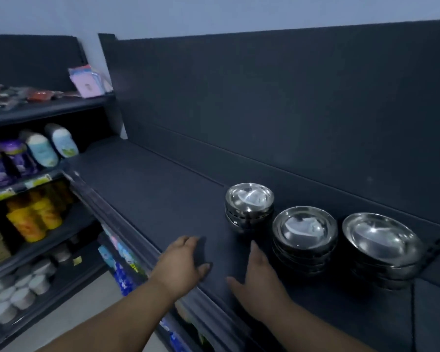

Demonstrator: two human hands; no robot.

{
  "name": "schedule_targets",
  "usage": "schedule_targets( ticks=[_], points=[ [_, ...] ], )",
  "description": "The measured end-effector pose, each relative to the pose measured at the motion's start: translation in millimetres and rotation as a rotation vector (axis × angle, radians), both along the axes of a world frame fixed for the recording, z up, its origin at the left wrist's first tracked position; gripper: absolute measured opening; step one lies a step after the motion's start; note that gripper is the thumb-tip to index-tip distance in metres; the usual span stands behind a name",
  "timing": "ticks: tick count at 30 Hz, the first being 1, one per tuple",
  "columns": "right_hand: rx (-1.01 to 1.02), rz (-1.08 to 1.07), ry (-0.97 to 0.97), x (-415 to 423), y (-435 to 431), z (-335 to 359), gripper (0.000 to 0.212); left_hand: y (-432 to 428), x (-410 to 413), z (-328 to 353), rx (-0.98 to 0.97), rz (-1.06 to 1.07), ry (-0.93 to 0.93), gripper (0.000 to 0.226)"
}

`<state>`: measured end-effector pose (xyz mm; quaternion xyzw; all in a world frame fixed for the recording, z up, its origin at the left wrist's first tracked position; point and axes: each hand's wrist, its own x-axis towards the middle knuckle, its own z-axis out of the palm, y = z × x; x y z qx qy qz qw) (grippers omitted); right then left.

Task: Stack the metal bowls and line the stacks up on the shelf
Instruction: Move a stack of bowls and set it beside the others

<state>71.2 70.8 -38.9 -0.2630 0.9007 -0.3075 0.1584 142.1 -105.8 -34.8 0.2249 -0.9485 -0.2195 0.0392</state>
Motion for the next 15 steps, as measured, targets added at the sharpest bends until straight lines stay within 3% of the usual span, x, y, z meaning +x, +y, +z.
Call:
schedule_targets(
  ticks=[7,13,15],
  points=[
    [-0.102,-0.428,-0.002,-22,-52,-7,0.116,-59,-89,-5,0.242,-0.287,0.061,0.102],
    [-0.244,-0.705,-0.006,-39,-72,-12,0.104,-76,-136,1,0.715,-0.492,0.025,0.123],
    [-0.275,-0.728,-0.031,-42,-75,-11,0.103,-77,-143,-5,0.828,-0.559,-0.002,0.120]
  ],
)
